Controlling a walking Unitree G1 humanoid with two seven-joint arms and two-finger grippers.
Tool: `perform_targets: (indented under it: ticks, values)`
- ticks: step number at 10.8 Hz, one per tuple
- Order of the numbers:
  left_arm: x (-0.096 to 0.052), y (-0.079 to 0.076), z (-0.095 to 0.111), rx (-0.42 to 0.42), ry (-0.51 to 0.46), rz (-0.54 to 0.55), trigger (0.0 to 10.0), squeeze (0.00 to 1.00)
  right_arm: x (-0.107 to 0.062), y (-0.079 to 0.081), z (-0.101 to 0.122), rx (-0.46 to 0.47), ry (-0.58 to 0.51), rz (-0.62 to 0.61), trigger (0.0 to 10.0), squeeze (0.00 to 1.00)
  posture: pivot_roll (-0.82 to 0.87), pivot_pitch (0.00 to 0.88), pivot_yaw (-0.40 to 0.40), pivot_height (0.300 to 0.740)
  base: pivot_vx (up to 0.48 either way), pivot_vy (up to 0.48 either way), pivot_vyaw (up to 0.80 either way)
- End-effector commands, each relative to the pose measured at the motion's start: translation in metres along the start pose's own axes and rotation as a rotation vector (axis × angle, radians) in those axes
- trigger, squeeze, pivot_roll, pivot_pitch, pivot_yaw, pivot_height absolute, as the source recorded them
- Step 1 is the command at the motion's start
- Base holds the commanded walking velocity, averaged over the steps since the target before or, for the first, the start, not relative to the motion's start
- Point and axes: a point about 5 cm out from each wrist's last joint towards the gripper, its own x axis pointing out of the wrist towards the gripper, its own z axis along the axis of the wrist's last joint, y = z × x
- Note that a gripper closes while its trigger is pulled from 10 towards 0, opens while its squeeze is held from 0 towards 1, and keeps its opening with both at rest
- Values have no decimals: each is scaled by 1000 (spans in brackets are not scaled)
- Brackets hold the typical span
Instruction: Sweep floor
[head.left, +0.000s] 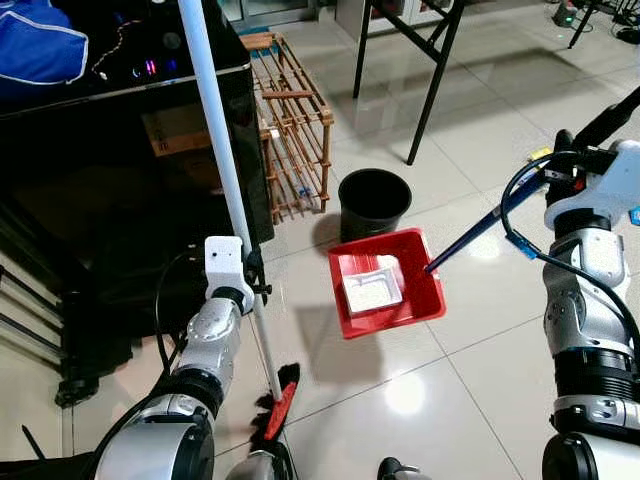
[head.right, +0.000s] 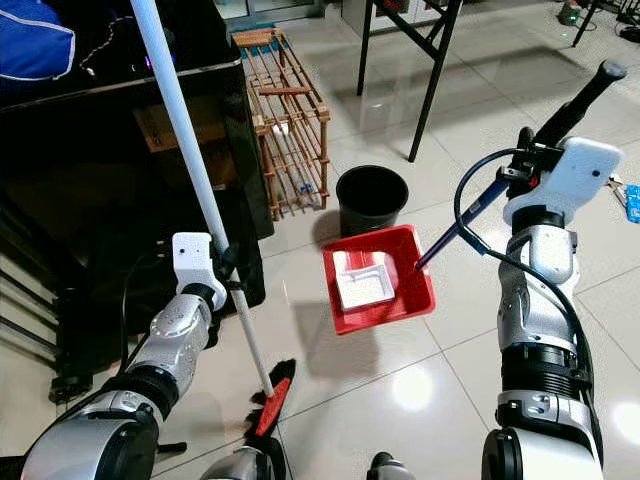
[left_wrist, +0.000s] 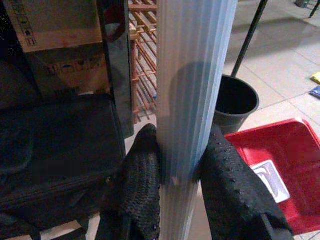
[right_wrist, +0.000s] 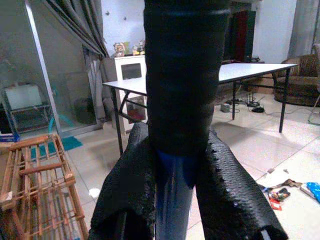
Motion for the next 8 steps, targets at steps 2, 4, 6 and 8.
perform_targets:
  ticks: [2,4,6,8]
  values:
    - [3,-4,8,-2,-37,-19,10000,0,4,0,16,9,-55,-4,10000,0,-44,172,35,740,0,0,0]
    - [3,-2,8,-1,-33,-16,10000,0,0,0,7,16,-19,-18,10000,0,-37,185,38,740,0,0,0]
    - [2,0,8,2,-33,-9,10000,0,-2,0,1,34,9,-35,10000,0,-36,191,38,740,0,0,0]
    - [2,1,7,4,-30,-7,10000,0,-1,-3,-2,51,37,-51,10000,0,-37,193,38,740,0,0,-800]
